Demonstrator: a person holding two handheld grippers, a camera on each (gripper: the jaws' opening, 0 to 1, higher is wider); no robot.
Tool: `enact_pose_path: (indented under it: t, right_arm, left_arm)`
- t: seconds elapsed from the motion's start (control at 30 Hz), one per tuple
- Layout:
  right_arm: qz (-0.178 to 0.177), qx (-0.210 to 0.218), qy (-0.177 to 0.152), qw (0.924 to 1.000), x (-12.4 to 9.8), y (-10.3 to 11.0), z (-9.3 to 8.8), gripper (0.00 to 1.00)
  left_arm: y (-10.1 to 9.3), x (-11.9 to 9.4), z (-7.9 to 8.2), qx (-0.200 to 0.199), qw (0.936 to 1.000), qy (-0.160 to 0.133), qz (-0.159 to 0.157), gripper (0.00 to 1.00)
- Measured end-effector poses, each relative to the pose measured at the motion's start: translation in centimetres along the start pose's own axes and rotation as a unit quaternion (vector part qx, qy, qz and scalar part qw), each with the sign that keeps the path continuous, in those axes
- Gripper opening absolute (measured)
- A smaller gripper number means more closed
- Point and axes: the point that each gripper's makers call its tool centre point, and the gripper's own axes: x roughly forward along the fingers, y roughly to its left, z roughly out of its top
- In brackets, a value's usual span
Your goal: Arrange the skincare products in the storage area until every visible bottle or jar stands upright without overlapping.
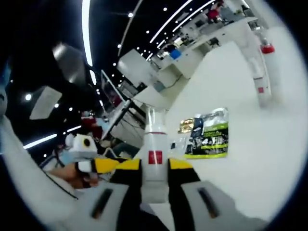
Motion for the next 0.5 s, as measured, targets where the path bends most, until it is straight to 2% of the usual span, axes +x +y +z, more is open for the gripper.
enact_pose_path:
  t: [0.13,0.27,0.3,0.33,0.5]
  right_arm:
    - [0.005,-0.039,0.009,0.9992,-0.2,1.4,-0.3,0.18]
    - [0.008,-0.049,0.008,0.9988,-0.3,1.8,-0.4,0.18]
    - [0.001,-0.076,0.018,0.9970,-0.5,1.9,-0.7,0.18]
    - [0.000,-0.080,0.020,0.9966,-0.6,2.0,-0.8,0.18]
    - [-0.016,-0.128,0.029,0.9912,-1.0,2.0,-0.7,0.18]
  left_arm:
    - [-1.6,1.2,0.7,-0.021,0.9992,-0.009,-0.032,0.30]
    - [-2.3,1.9,0.8,-0.028,0.9986,-0.011,-0.045,0.33]
    - [-3.2,2.9,0.2,-0.055,0.9965,0.013,-0.061,0.32]
    - [-3.4,3.2,-0.1,-0.058,0.9959,0.023,-0.065,0.32]
    - [-4.1,4.6,-0.4,-0.049,0.9961,0.036,-0.064,0.29]
